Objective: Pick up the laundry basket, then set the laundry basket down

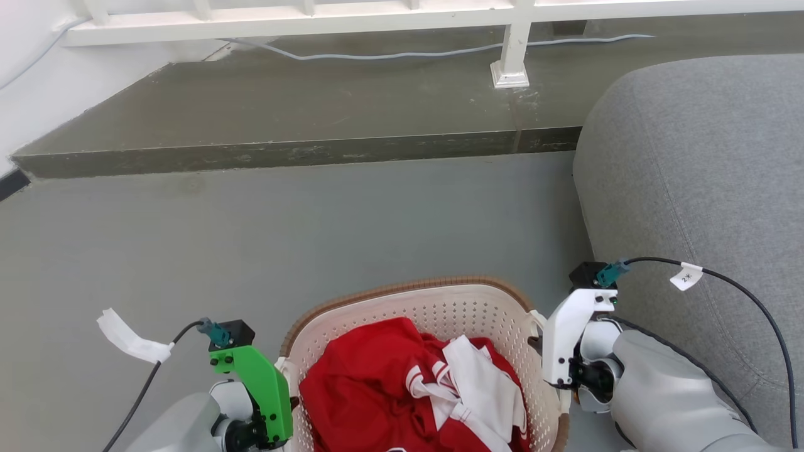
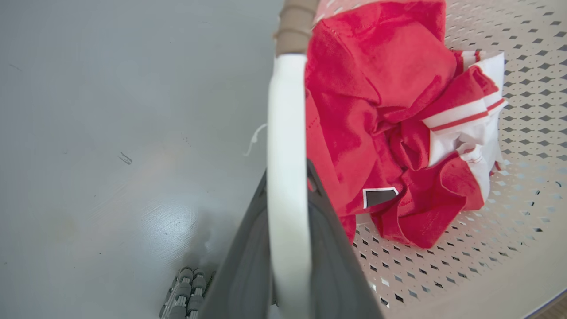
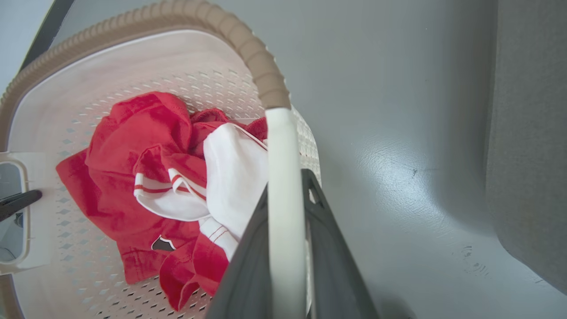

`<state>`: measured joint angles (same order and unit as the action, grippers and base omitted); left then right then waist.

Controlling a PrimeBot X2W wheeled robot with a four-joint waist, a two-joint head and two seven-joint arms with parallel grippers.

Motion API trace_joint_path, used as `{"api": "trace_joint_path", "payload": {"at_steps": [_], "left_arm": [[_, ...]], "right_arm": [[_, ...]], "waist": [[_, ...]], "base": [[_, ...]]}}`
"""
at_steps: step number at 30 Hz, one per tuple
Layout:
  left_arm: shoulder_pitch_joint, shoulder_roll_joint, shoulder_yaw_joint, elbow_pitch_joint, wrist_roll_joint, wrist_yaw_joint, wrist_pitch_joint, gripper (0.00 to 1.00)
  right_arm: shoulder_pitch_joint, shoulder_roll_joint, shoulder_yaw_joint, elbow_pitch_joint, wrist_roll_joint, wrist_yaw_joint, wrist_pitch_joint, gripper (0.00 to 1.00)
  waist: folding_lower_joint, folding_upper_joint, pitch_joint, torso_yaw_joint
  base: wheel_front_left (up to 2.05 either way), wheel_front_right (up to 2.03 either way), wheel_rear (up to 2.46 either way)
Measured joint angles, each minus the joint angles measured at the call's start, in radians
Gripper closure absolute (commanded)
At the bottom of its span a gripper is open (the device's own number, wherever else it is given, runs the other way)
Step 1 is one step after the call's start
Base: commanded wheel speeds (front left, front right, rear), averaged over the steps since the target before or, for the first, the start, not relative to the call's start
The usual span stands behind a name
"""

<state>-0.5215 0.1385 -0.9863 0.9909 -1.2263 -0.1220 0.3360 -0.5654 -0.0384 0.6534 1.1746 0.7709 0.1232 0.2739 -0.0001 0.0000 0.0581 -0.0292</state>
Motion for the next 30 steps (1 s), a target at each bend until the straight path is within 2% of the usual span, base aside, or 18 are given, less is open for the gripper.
{"api": "trace_joint_path", "payload": {"at_steps": [30], "left_arm": [[0.000,0.002,-0.023,0.000,-0.011,0.000,-0.002,1.00]], "right_arm": [[0.000,-0.002,0.035,0.007,0.030,0.000,0.001,1.00]], "waist": [[0.0000,0.0000,0.008,-0.005]], "base": [[0.00,0.00,0.00]]}}
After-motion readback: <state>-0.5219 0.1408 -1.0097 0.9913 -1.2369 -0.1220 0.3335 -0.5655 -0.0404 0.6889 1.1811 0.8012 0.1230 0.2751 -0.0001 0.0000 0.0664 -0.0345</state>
